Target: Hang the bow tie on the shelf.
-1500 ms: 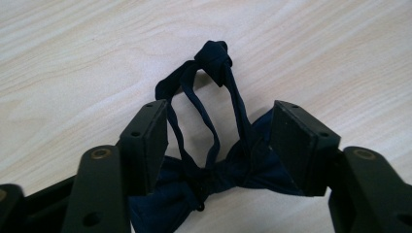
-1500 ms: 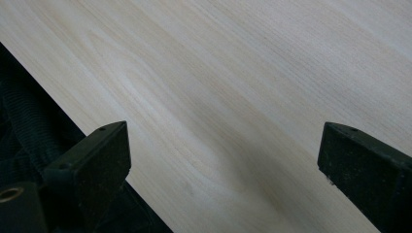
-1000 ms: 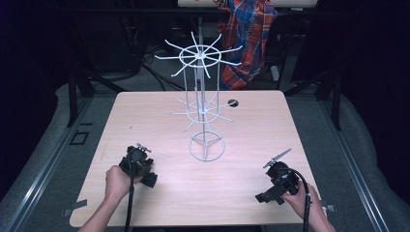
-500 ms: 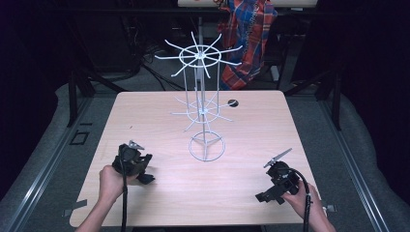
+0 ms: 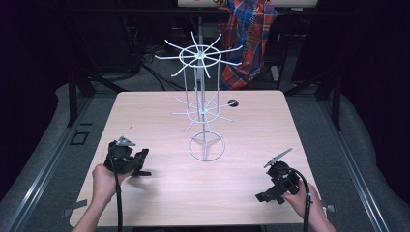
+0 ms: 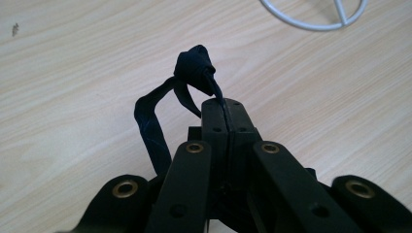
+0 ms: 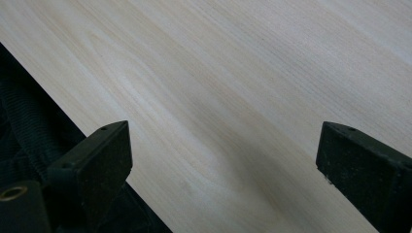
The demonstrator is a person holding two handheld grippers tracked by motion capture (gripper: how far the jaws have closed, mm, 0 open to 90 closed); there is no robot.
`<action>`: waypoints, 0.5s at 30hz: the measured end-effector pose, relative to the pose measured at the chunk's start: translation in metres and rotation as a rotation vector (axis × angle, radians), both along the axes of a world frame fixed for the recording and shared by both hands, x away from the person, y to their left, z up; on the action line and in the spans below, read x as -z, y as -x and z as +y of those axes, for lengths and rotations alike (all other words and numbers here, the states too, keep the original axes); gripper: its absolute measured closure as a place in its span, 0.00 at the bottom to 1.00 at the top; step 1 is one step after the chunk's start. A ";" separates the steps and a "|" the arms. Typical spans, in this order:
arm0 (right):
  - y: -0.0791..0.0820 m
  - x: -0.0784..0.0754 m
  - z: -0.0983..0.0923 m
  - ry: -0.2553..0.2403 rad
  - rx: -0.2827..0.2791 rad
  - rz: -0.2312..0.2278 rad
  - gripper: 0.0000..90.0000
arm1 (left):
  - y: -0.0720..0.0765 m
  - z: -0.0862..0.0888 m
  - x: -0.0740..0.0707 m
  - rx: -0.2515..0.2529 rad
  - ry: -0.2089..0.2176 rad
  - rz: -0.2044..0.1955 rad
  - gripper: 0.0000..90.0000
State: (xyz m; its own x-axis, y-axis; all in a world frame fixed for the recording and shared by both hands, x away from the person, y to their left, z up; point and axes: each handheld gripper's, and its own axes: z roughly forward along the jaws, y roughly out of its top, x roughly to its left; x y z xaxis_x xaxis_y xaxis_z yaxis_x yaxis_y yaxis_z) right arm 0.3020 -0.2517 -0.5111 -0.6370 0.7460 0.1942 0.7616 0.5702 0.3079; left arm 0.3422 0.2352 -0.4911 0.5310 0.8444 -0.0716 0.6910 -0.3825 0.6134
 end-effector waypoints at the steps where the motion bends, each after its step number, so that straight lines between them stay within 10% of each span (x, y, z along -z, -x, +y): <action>1: 0.001 0.001 0.001 -0.018 0.014 0.002 0.06 | 0.000 0.001 -0.002 0.007 0.009 0.001 0.99; 15: 0.000 0.001 0.001 -0.016 0.002 0.001 0.06 | 0.002 0.002 -0.022 0.013 0.067 -0.059 0.99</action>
